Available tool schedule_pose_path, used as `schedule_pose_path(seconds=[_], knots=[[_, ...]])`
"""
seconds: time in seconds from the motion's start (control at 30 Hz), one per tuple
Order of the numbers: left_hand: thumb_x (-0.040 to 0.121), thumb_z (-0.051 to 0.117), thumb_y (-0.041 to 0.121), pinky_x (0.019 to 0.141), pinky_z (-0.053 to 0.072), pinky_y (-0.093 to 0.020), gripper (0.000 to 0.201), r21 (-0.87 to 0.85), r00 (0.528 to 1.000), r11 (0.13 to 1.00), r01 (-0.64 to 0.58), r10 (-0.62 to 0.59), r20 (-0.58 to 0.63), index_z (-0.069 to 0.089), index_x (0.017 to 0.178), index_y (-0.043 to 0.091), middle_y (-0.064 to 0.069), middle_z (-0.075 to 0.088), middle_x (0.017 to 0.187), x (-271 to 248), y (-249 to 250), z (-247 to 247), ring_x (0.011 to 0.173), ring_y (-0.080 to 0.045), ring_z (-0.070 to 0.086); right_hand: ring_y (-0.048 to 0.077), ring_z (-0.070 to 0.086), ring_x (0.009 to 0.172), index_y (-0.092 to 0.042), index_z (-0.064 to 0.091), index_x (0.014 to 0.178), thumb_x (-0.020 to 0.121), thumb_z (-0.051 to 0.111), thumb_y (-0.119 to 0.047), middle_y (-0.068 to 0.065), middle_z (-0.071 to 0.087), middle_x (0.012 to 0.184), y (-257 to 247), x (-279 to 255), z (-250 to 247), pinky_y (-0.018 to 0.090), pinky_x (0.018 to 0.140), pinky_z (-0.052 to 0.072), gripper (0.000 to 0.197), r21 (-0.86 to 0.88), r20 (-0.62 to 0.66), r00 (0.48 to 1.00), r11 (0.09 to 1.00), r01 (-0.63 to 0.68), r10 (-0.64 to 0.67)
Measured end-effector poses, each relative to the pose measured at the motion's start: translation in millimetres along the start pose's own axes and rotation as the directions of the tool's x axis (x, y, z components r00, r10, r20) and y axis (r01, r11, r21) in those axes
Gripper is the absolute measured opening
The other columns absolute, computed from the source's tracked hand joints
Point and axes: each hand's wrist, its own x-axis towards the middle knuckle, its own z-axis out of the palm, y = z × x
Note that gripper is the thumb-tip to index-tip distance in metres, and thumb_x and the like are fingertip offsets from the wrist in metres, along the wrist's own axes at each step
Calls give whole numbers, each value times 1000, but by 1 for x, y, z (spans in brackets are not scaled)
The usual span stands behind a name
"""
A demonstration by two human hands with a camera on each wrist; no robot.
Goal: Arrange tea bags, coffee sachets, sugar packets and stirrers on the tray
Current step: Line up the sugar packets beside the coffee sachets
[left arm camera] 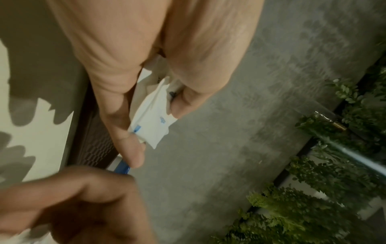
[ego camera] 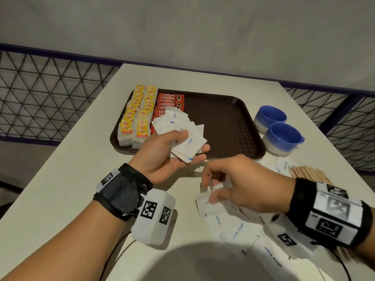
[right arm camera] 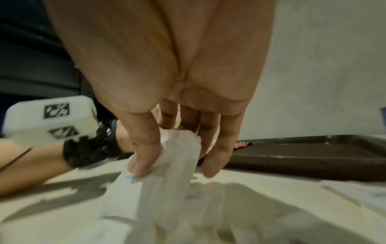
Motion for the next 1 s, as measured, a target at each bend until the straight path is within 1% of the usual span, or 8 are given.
schedule_pose_path(seconds=[0.13, 0.27, 0.43, 0.67, 0.73, 0.8, 0.87, 1.0], knots=[[102, 53, 5, 91, 59, -55, 37, 0, 999, 1000, -24, 24, -27, 53, 139, 4, -28, 70, 123, 3, -2, -1, 107, -46, 72, 3, 68, 89, -35, 75, 98, 84, 85, -27, -19, 73, 94, -2, -4, -38, 24, 79, 58, 19, 201, -103, 995, 980, 10, 11], [106, 50, 19, 89, 57, -53, 42, -37, 993, 998, 48, -44, 110, 51, 147, 10, -21, 62, 142, 2, -7, 5, 120, -39, 66, 20, 77, 82, -14, 77, 100, 83, 82, -11, 6, 79, 92, -10, 1, -66, 33, 71, 65, 18, 536, -276, 961, 831, 149, 5], [99, 50, 60, 92, 59, -57, 66, -244, 932, 945, 217, -126, 340, 61, 143, 12, -19, 60, 145, -6, -14, 13, 124, -36, 65, 11, 72, 82, -24, 79, 97, 80, 88, -23, -2, 77, 91, -11, 29, -52, 23, 77, 59, 19, 436, -344, 936, 896, 83, 80], [85, 66, 10, 56, 61, -27, 35, -66, 993, 995, 70, -63, 98, 67, 120, 3, -22, 74, 109, -5, -11, 13, 85, -34, 75, 3, 63, 77, -28, 72, 100, 90, 80, -20, -10, 70, 93, 2, 21, -48, 21, 79, 56, 16, 388, -444, 890, 918, 83, 107], [89, 65, 8, 57, 62, -29, 40, -24, 999, 999, 28, -27, 32, 62, 129, -1, -23, 73, 109, -3, -5, 8, 89, -35, 76, 9, 66, 83, -32, 71, 96, 88, 81, -28, -11, 70, 94, 12, 9, -46, 35, 82, 59, 13, 204, -287, 956, 979, 5, 55], [91, 65, 7, 57, 62, -31, 43, 18, 1000, 1000, -1, 2, -27, 59, 133, -2, -23, 73, 111, 0, 1, 2, 93, -36, 76, 3, 59, 101, -43, 65, 113, 72, 86, -58, -20, 59, 110, 16, -2, -35, 34, 89, 56, 49, -98, 39, 998, 994, -37, 41], [92, 65, 6, 57, 61, -30, 39, 10, 998, 1000, -7, 7, -58, 61, 130, 0, -22, 74, 110, 1, 5, -2, 95, -36, 76, -5, 43, 116, -50, 48, 136, 58, 88, -72, -29, 42, 125, 18, -11, -19, 25, 101, 49, 90, -259, 283, 958, 966, 25, 51], [94, 66, 6, 57, 61, -31, 37, 26, 997, 1000, 6, -4, -82, 60, 130, 4, -22, 74, 112, 3, 5, -3, 101, -38, 75, 2, 34, 116, -46, 38, 145, 62, 88, -67, -24, 33, 126, 12, -24, 0, 26, 99, 47, 99, -359, 349, 936, 915, 185, -52]])
